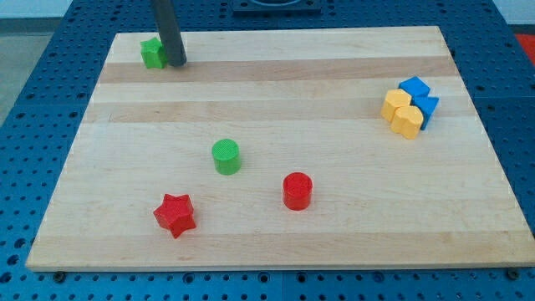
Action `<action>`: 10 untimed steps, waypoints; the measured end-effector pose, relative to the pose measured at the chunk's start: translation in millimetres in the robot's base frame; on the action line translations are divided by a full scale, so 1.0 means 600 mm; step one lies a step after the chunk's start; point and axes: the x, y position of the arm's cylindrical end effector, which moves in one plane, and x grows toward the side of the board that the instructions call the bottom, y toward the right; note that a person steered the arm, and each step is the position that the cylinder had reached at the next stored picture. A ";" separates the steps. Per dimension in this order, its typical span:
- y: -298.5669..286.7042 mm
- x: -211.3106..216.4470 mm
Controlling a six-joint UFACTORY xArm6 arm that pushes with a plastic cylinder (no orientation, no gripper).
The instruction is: Push the yellow heart away from the group of blocks
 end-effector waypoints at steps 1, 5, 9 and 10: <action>-0.045 -0.020; -0.070 0.007; 0.186 0.216; 0.267 0.305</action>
